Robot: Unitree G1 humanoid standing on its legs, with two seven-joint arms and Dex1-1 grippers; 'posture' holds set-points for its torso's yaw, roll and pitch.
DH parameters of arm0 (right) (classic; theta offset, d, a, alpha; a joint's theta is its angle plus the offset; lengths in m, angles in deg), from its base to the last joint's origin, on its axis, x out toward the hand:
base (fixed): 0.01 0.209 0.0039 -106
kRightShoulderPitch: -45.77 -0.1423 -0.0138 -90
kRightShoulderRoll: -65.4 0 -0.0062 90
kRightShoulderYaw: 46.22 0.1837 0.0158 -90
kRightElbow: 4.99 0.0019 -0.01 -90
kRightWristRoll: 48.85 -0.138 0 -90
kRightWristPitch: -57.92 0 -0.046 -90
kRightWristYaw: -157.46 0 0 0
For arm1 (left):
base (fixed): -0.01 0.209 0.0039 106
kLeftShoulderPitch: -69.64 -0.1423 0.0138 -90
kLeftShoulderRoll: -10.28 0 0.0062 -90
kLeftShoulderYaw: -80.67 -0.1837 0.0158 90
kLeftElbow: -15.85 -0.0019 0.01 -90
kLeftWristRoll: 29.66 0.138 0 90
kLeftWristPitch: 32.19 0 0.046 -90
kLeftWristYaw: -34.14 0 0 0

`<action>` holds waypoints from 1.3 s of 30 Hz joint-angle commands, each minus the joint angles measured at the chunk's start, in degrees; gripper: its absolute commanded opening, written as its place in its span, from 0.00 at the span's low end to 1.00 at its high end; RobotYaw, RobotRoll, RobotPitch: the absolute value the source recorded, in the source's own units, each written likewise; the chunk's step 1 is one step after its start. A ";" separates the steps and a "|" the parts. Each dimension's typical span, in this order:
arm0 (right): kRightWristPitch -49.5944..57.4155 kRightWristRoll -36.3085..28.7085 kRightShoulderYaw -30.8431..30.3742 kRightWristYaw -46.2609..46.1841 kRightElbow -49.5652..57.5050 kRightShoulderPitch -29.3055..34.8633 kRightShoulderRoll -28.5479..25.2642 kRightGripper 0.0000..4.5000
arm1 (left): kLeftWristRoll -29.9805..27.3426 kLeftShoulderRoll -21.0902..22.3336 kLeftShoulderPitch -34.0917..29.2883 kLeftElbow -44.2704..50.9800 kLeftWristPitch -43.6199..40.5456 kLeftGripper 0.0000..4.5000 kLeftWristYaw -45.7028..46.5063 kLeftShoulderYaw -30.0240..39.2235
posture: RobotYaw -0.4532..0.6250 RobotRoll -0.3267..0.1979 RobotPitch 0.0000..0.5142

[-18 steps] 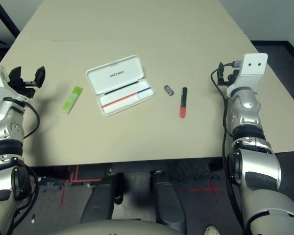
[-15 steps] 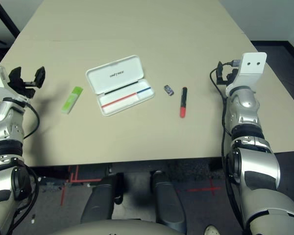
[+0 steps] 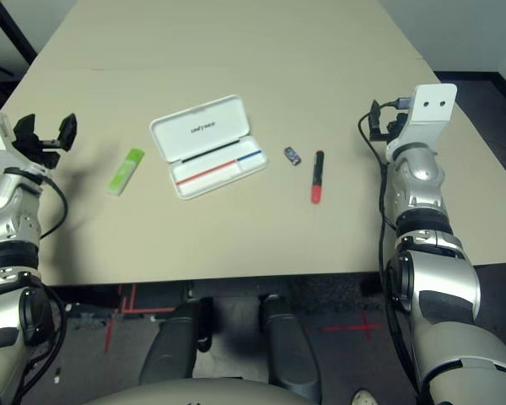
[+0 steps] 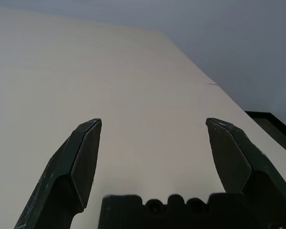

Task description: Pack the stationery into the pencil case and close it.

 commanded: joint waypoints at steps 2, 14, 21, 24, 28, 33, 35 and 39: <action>0.56 -0.58 0.03 2.35 0.19 -0.36 -0.06 1.00 | -0.65 -0.11 -1.22 -0.49 0.60 0.99 0.12 0.55 | 0.45 0.62 0.36; 13.46 -1.32 -6.23 29.21 10.71 1.69 -6.20 1.00 | 0.12 -1.18 0.52 -2.31 0.71 0.99 -0.87 -0.83 | 0.41 0.62 0.38; 25.34 -2.28 -12.30 47.90 24.53 6.55 -12.09 1.00 | 0.44 -0.48 1.42 -3.59 0.98 0.99 -2.48 -1.49 | 0.40 0.62 0.37; 29.40 -2.84 -14.25 53.48 29.53 8.47 -14.21 1.00 | 0.45 -0.41 1.09 -3.12 0.93 0.99 -3.33 -1.87 | 0.41 0.62 0.36; 32.91 -2.59 -16.14 57.60 32.97 9.35 -15.85 1.00 | 0.14 -0.52 -0.65 0.85 -0.81 0.99 -7.59 -4.02 | 0.42 0.62 0.35; 34.04 -1.90 -16.90 58.64 33.43 9.00 -16.00 1.00 | -4.19 -0.82 -7.83 18.50 -9.55 0.99 -18.15 -9.29 | 0.43 0.62 0.35; 33.80 -1.57 -17.39 58.84 33.07 8.79 -15.95 1.00 | -6.10 -0.51 -10.81 26.32 -13.54 0.99 -20.69 -11.14 | 0.44 0.62 0.35; 33.97 -1.23 -18.35 59.52 32.66 8.44 -15.92 1.00 | -8.34 0.87 -14.60 37.97 -20.56 0.99 -23.10 -13.81 | 0.45 0.62 0.34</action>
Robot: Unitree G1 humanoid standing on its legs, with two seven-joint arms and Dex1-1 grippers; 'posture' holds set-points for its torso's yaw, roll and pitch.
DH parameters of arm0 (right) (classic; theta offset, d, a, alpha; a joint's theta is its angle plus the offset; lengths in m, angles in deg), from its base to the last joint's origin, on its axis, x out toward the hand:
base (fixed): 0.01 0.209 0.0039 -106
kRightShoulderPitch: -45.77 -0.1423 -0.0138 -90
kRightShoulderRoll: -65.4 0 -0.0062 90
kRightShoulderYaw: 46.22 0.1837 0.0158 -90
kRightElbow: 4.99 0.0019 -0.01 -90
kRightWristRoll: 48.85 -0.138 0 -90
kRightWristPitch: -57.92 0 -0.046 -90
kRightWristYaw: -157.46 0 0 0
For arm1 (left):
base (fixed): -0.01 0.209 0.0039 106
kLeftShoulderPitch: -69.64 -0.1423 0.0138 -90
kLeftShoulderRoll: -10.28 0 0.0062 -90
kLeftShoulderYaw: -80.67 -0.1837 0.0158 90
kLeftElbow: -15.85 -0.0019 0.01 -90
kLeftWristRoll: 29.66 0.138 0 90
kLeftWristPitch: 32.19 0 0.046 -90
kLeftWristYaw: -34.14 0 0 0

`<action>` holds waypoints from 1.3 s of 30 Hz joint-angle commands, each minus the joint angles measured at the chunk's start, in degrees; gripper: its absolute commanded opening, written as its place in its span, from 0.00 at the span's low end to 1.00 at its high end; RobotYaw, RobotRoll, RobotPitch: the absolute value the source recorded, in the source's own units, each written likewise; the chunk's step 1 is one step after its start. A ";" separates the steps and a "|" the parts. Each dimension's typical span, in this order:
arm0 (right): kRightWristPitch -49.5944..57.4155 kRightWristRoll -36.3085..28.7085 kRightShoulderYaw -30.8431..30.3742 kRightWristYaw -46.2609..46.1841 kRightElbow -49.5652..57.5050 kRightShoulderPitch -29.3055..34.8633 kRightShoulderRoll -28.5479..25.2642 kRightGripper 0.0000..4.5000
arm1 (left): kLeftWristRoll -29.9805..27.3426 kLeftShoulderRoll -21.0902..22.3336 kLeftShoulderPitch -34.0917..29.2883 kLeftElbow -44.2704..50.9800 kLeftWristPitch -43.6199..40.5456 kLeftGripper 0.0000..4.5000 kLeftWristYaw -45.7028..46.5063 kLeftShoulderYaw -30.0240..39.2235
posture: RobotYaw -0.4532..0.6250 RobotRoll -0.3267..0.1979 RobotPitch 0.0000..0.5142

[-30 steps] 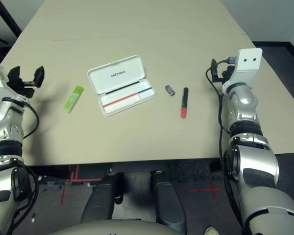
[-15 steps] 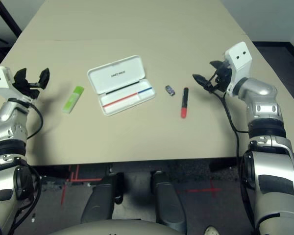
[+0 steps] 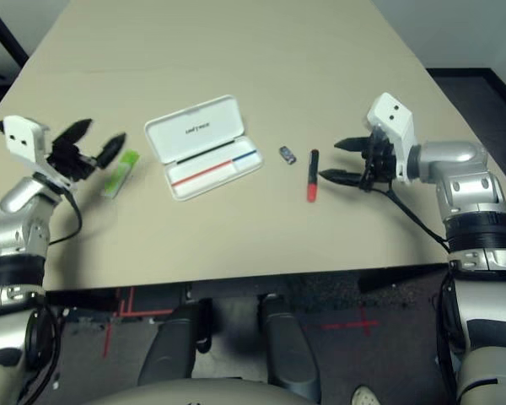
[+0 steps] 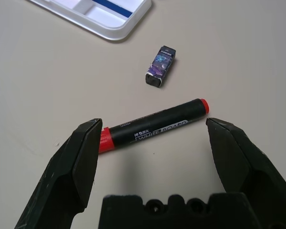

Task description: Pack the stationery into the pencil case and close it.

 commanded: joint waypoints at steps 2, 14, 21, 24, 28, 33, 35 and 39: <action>0.35 0.68 -1.35 1.39 -0.03 -0.29 -0.42 1.00 | -2.50 2.76 -3.57 11.90 -8.41 0.99 -2.97 -3.54 | 0.45 0.62 0.34; -1.26 1.72 -2.70 1.16 -1.36 -0.48 0.47 1.00 | 6.21 11.53 -1.43 20.49 -23.63 0.99 -6.29 -19.91 | 0.46 0.62 0.34; -1.49 1.78 -2.58 0.82 -0.84 0.32 0.72 1.00 | 10.76 10.21 3.57 15.79 -24.19 0.99 -7.02 -24.85 | 0.44 0.62 0.34; -1.55 1.76 -2.49 0.65 -0.49 0.71 0.68 1.00 | 11.80 9.45 4.59 14.05 -23.91 0.99 -7.73 -26.26 | 0.43 0.62 0.34; -1.58 1.73 -2.27 0.23 -0.04 1.14 0.57 1.00 | 12.68 8.54 5.06 12.94 -23.56 0.99 -8.86 -27.44 | 0.42 0.62 0.35; -1.64 1.59 -2.04 -0.29 0.41 1.62 0.41 1.00 | 13.89 8.29 5.30 12.21 -23.58 0.99 -10.07 -28.28 | 0.42 0.62 0.35; -1.67 1.54 -1.96 -0.53 0.52 1.75 0.36 1.00 | 14.73 8.30 5.77 11.59 -23.83 0.99 -10.29 -28.85 | 0.41 0.62 0.35; -1.91 1.50 -1.82 -1.02 0.64 1.88 0.44 1.00 | 16.35 8.67 6.66 10.86 -24.87 0.99 -10.81 -30.07 | 0.41 0.62 0.35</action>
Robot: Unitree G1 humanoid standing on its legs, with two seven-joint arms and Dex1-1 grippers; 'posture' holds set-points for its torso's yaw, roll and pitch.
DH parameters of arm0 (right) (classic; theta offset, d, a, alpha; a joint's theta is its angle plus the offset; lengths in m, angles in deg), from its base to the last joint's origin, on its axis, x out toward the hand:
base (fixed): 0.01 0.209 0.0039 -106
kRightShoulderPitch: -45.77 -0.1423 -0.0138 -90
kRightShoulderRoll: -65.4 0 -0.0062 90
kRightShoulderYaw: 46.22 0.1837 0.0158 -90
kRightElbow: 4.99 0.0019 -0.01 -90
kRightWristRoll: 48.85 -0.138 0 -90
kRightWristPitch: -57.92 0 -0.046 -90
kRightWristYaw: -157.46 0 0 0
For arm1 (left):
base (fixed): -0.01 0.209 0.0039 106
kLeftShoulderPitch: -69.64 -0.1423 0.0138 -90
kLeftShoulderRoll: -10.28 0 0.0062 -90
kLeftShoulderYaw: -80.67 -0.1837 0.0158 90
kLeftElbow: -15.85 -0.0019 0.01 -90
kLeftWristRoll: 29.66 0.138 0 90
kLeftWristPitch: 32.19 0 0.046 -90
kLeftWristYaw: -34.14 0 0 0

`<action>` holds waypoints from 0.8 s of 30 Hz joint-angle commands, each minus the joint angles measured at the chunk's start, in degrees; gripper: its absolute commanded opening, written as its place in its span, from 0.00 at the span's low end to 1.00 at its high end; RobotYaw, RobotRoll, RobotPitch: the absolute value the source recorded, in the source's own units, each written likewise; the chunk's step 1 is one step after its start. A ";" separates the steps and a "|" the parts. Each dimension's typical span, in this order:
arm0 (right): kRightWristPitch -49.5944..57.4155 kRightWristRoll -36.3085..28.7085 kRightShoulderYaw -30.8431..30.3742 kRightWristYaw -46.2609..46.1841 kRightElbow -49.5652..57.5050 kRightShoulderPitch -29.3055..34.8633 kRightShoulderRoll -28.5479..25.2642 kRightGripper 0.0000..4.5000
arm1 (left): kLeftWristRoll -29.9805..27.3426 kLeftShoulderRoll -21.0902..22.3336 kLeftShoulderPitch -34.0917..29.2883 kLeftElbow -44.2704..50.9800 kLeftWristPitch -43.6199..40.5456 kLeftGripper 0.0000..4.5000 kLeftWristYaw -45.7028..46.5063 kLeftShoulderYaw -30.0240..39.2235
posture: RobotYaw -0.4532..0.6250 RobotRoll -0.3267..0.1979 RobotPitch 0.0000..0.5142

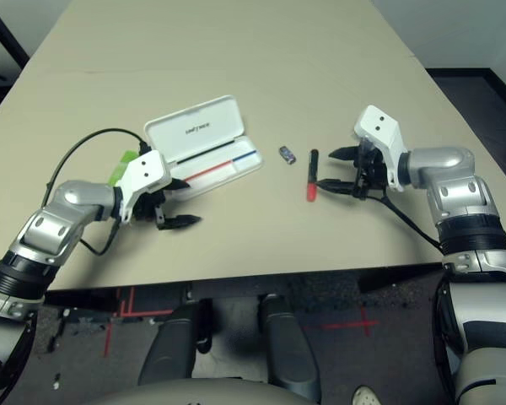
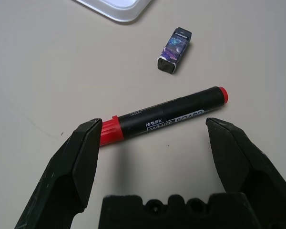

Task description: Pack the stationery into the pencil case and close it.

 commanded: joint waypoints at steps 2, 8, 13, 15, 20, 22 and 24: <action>-0.91 0.21 0.25 -0.71 1.09 0.87 -0.12 1.00 | 2.66 0.61 0.64 -1.45 -1.50 0.99 -1.26 -2.42 | 0.41 0.62 0.35; -1.63 0.15 0.30 -1.60 0.70 0.75 0.25 1.00 | 4.74 0.89 1.76 -2.48 -1.76 0.99 -2.28 -3.46 | 0.41 0.62 0.35; -2.18 -0.02 0.46 -2.38 0.81 1.22 0.40 1.00 | 5.75 1.10 2.35 -3.15 -1.44 0.79 -3.04 -3.89 | 0.40 0.62 0.35; -2.36 -0.06 0.46 -2.60 0.79 1.36 0.45 1.00 | 5.99 1.18 2.67 -3.44 -1.03 0.62 -3.30 -3.86 | 0.40 0.62 0.35; -2.51 -0.14 0.39 -3.05 1.06 1.82 0.71 1.00 | 6.27 1.50 3.56 -3.70 0.45 0.19 -4.71 -3.52 | 0.40 0.62 0.36; -2.54 -0.08 0.30 -3.13 1.07 1.86 0.89 1.00 | 6.34 1.75 3.77 -3.78 1.23 0.02 -5.32 -3.40 | 0.40 0.62 0.36; -2.60 -0.05 0.22 -3.13 1.06 1.87 1.00 1.00 | 6.33 2.19 3.80 -3.41 2.23 0.01 -6.21 -3.31 | 0.40 0.62 0.36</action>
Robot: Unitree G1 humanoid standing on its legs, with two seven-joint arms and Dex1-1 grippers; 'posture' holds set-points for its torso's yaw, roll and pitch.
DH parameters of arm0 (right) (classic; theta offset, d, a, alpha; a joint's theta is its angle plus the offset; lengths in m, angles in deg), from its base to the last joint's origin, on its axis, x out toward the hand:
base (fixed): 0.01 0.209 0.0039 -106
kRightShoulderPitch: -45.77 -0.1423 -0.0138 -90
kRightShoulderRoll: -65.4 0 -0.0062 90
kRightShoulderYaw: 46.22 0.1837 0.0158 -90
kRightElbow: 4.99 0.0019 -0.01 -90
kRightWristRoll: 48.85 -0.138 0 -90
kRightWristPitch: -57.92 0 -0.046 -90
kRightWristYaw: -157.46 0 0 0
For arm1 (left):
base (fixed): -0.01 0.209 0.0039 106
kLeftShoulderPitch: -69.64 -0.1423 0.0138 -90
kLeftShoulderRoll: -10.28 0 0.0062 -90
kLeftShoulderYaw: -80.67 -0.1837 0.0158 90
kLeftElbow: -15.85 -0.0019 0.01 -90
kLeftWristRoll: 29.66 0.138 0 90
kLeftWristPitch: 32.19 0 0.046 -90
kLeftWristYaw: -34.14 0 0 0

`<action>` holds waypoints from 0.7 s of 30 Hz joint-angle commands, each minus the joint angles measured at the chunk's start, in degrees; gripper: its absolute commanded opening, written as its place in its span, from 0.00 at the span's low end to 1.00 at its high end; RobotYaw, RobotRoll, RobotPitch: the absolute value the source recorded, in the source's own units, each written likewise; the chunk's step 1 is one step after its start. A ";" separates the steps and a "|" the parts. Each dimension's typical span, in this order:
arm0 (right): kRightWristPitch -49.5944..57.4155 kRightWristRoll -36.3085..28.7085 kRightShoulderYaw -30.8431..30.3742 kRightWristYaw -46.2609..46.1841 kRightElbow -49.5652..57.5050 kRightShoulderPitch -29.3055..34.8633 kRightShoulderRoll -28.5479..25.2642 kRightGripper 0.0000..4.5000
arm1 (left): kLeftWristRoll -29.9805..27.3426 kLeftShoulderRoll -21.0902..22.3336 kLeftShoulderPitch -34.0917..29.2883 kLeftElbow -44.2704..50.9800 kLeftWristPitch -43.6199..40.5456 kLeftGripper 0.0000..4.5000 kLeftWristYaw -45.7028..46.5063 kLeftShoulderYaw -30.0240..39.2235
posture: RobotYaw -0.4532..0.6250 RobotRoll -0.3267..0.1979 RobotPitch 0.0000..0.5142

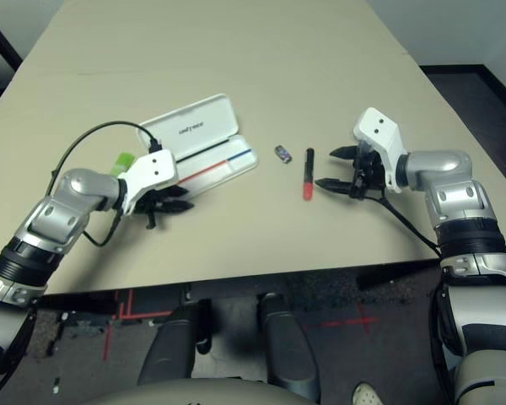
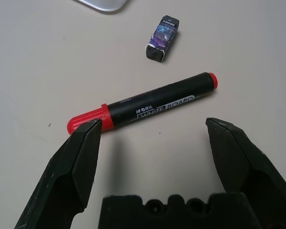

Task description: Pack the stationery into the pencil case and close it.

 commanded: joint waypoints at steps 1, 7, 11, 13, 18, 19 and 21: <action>-0.60 0.05 0.11 -0.09 0.99 0.57 0.39 1.00 | 0.45 0.94 -0.54 -0.39 1.44 0.01 -2.50 -0.92 | 0.40 0.62 0.36; -0.66 0.09 -0.38 0.72 0.72 0.04 0.97 1.00 | -0.10 2.62 -0.86 3.06 4.17 0.01 -6.18 -0.76 | 0.41 0.62 0.35; 0.85 -0.79 -0.85 3.45 1.84 0.19 1.02 1.00 | -0.41 4.44 -1.99 7.09 5.11 0.01 -8.63 -0.72 | 0.42 0.62 0.35; 2.27 -1.47 -1.06 5.31 2.81 0.44 0.90 1.00 | -0.45 5.44 -2.78 8.93 5.55 0.01 -9.66 -0.80 | 0.43 0.62 0.35; 6.83 -3.23 -1.89 10.38 6.24 1.32 0.37 1.00 | -0.19 7.32 -5.05 11.33 8.01 0.01 -11.44 -0.45 | 0.44 0.62 0.36; 7.30 -3.29 -2.09 11.05 6.60 1.37 0.31 1.00 | -0.15 7.52 -5.30 11.33 8.32 0.01 -11.64 -0.38 | 0.44 0.62 0.36; 8.06 -3.29 -2.52 12.09 7.12 1.31 0.24 1.00 | 0.00 7.89 -5.74 11.13 9.06 0.01 -11.96 -0.27 | 0.44 0.62 0.36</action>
